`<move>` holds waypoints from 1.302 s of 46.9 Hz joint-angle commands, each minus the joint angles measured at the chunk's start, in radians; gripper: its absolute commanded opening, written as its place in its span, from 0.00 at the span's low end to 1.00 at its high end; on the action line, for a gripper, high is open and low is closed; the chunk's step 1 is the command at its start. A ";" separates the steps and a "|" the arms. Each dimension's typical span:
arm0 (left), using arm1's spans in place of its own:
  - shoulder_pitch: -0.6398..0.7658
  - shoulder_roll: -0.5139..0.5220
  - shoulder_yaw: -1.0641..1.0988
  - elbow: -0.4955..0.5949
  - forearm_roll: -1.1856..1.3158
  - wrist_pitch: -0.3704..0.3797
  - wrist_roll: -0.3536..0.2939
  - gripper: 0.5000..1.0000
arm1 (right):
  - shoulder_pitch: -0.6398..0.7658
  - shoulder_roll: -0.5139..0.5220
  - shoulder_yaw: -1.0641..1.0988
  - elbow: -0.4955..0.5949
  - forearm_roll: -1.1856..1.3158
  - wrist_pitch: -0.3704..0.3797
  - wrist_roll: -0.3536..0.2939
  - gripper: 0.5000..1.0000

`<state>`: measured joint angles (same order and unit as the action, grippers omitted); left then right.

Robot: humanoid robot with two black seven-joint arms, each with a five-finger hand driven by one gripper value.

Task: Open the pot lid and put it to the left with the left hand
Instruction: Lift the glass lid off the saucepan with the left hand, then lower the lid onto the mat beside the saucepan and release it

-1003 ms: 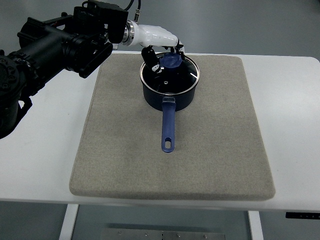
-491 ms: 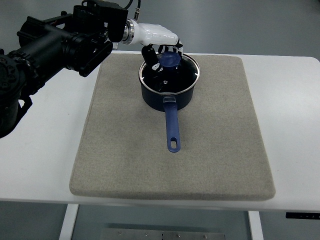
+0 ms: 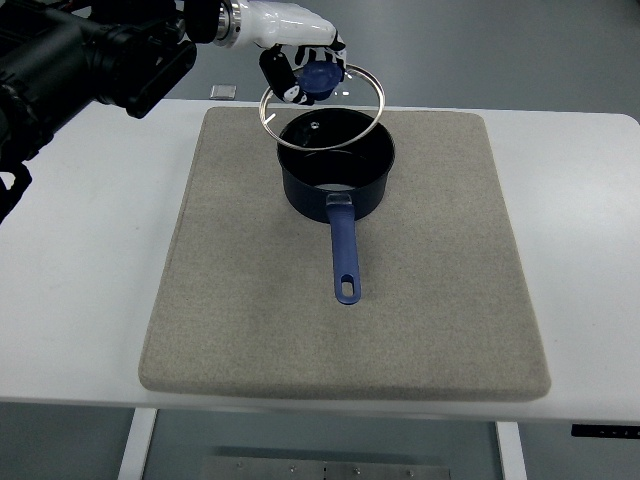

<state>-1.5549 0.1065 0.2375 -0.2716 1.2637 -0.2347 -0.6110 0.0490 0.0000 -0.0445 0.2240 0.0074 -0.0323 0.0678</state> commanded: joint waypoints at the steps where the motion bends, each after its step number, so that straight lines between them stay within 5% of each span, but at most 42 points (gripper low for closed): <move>1: 0.001 0.053 -0.001 -0.001 0.000 0.001 0.000 0.00 | 0.002 0.000 0.000 0.000 0.000 0.000 0.000 0.83; 17: 0.071 0.206 -0.006 -0.003 -0.004 0.009 0.000 0.00 | 0.002 0.000 0.000 0.000 0.000 0.000 0.000 0.83; 35: 0.216 0.196 -0.004 -0.003 -0.015 0.064 0.000 0.00 | 0.000 0.000 0.000 0.000 0.000 0.000 0.000 0.83; 38: 0.233 0.191 -0.004 -0.003 -0.015 0.078 0.000 0.10 | 0.002 0.000 0.000 0.000 0.000 0.000 0.000 0.83; 45: 0.269 0.163 -0.006 -0.003 -0.030 0.113 0.000 0.54 | 0.000 0.000 0.000 0.000 0.000 0.000 0.000 0.83; 61: 0.332 0.127 -0.009 -0.001 -0.372 0.143 0.000 0.78 | 0.000 0.000 0.000 0.000 0.000 0.000 0.001 0.83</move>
<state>-1.2236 0.2340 0.2305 -0.2733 0.9860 -0.0873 -0.6108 0.0493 0.0000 -0.0445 0.2239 0.0075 -0.0326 0.0675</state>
